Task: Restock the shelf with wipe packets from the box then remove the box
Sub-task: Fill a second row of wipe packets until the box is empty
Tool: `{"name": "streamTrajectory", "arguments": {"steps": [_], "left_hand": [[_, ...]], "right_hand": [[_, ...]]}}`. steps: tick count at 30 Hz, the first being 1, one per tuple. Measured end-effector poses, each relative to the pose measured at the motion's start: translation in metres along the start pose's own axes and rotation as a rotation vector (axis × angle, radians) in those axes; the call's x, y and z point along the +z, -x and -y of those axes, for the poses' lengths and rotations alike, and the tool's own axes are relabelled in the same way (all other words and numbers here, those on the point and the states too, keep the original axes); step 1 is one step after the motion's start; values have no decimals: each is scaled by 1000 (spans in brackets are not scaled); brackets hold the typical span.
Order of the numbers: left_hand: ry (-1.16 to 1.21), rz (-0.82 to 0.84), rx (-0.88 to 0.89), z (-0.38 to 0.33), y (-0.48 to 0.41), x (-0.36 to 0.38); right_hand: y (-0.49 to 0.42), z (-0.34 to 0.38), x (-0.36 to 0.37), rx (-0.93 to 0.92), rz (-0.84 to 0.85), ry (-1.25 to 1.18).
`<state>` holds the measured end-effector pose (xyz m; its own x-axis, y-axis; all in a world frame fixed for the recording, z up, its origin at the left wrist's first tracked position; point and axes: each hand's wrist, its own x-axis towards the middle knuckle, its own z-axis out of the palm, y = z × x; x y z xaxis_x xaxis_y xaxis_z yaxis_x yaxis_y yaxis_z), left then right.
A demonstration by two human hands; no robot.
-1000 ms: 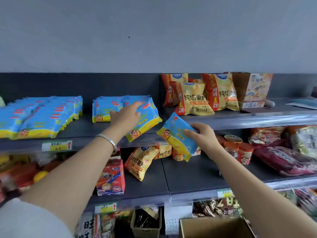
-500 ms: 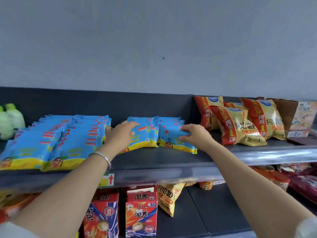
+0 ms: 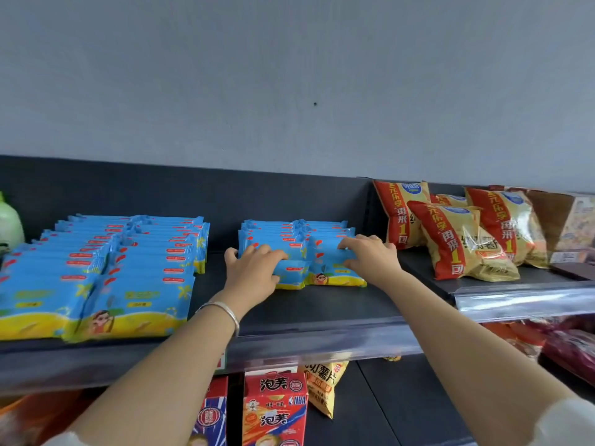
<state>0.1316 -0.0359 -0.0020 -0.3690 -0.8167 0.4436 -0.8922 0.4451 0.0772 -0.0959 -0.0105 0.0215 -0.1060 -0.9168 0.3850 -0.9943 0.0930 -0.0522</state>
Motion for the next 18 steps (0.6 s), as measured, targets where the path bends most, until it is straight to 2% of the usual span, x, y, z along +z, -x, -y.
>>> {"name": "streamTrajectory", "arguments": {"steps": [9, 14, 18], "left_hand": [[48, -87, -20, -5, -32, -2], [-101, -133, -24, -6, -44, 23], [-50, -11, 11, 2, -43, 28]], "right_hand": [[-26, -16, 9, -15, 53, -77], [-28, -9, 27, -51, -69, -14], [-31, -8, 33, -119, -12, -58]]}}
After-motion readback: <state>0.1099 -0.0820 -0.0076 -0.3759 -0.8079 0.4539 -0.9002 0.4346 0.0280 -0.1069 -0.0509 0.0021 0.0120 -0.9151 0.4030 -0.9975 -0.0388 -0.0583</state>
